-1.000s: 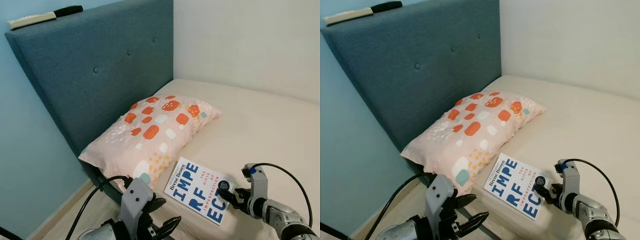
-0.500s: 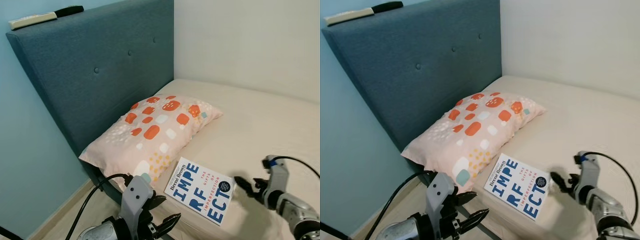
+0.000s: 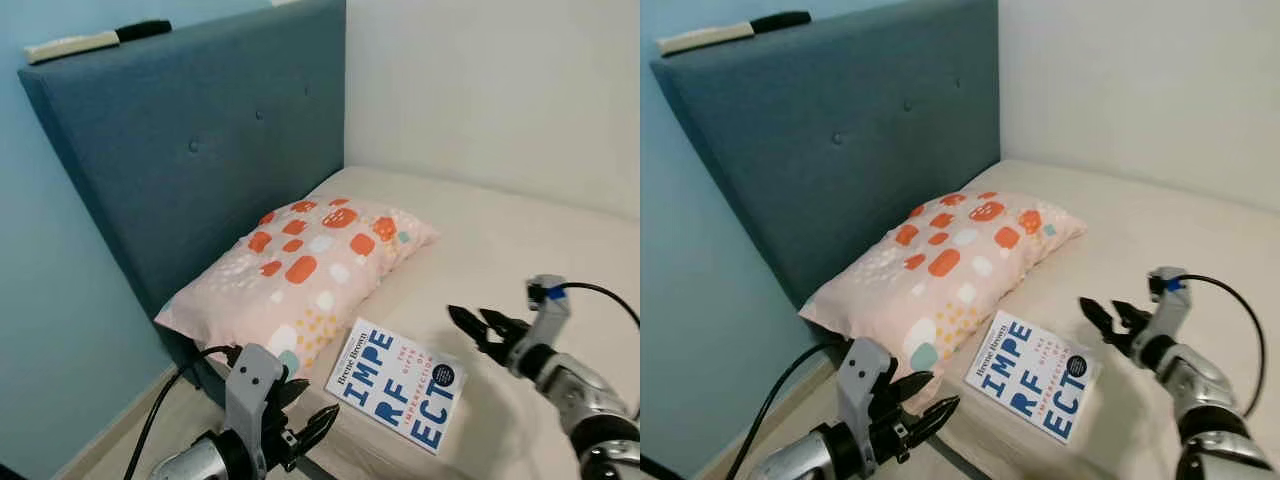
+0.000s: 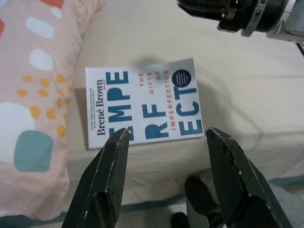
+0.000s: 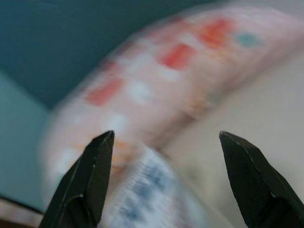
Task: Clean up the room
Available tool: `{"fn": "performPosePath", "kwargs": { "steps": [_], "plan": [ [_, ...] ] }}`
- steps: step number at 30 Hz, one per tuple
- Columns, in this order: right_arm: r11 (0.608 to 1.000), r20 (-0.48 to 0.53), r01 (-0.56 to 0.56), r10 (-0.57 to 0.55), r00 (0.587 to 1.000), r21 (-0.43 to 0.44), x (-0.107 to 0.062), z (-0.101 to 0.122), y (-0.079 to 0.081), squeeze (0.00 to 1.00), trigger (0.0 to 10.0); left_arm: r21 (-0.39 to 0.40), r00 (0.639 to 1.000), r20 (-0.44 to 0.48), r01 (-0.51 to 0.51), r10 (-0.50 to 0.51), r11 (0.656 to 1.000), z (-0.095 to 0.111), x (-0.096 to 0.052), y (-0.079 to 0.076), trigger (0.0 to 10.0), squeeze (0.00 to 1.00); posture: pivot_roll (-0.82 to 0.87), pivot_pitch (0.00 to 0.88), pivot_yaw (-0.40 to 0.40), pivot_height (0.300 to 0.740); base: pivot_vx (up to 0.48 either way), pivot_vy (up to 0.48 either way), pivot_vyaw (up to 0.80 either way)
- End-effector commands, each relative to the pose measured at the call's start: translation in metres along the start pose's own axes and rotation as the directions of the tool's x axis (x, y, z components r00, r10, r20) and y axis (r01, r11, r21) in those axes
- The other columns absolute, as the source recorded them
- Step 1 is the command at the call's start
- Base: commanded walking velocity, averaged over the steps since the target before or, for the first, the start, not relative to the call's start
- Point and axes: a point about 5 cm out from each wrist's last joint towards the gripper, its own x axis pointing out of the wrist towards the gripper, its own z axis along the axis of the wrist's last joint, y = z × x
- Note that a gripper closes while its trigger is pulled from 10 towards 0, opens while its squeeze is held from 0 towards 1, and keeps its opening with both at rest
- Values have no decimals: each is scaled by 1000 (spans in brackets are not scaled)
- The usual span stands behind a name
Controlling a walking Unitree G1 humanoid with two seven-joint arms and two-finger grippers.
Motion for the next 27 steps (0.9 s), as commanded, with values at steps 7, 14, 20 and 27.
{"fn": "performPosePath", "kwargs": {
  "steps": [7, 14, 20, 27],
  "plan": [
    [923, -238, -362, 325, 915, -132, 1, -62, 76, 0, 10000, 2, 1000, -30, -7, 7, 1000, -16, -3, -4, 10000, 0, 58, 175, 17, 598, 0, 0, 0],
    [942, -294, -297, 241, 925, -160, -8, -92, 81, 0, 10000, 18, 999, -54, -4, 4, 1000, -25, -3, -6, 10000, 0, 50, 164, 17, 598, 0, 0, 0],
    [965, -354, -145, 60, 933, -217, -24, -123, 78, 0, 10000, 8, 994, -106, -32, 32, 999, -45, -13, -6, 10000, 0, 33, 149, 13, 598, 0, 0, 0],
    [969, -436, -64, -48, 898, -238, -40, -164, 92, 0, 10000, 38, 966, -192, -166, 171, 985, -70, -20, 3, 10000, 0, 24, 134, 7, 598, 0, 0, 0]
  ]
}}
